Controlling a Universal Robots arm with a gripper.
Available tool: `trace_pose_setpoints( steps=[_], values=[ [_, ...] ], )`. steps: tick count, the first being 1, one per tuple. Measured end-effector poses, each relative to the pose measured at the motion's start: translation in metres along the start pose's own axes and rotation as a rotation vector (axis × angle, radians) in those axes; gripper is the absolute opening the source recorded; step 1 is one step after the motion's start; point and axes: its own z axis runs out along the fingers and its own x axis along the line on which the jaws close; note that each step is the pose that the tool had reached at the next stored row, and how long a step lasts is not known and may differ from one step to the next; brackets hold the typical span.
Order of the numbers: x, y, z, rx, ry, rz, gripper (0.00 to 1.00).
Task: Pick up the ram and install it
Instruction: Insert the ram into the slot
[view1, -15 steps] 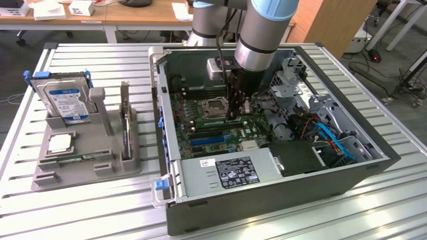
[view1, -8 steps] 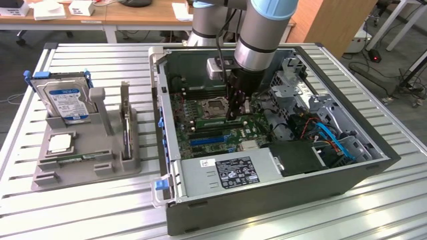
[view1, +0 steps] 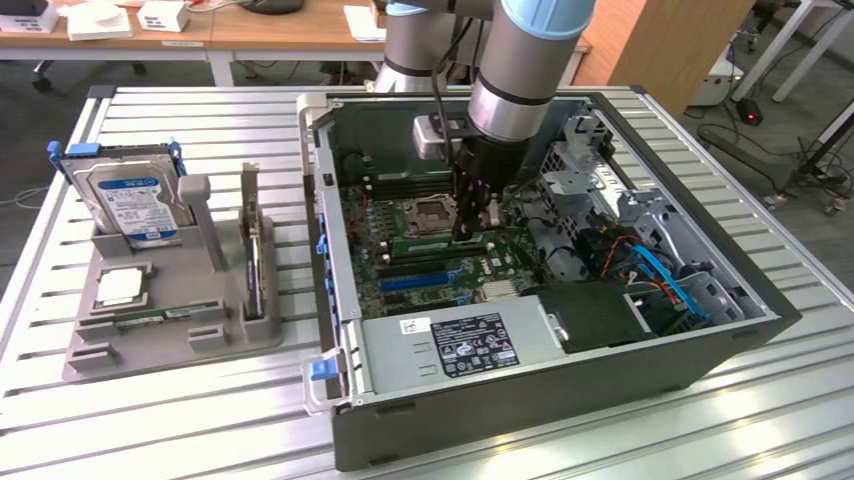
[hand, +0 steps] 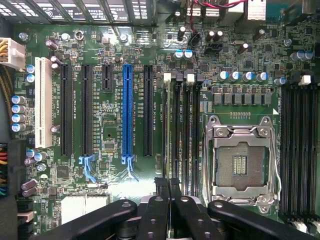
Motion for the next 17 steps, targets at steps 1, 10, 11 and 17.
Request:
trace_pose_setpoints(
  steps=[1,10,11,17],
  values=[
    [0.0,0.0,0.0,-0.0001,0.0009,0.0,0.1],
    [-0.0008,0.0,0.0006,0.0,0.0043,0.0,0.1],
    [-0.0009,0.0,0.0006,0.0,0.0045,0.0,0.1],
    [-0.0016,0.0,0.0006,-0.0001,0.0046,0.0,0.1]
  ],
)
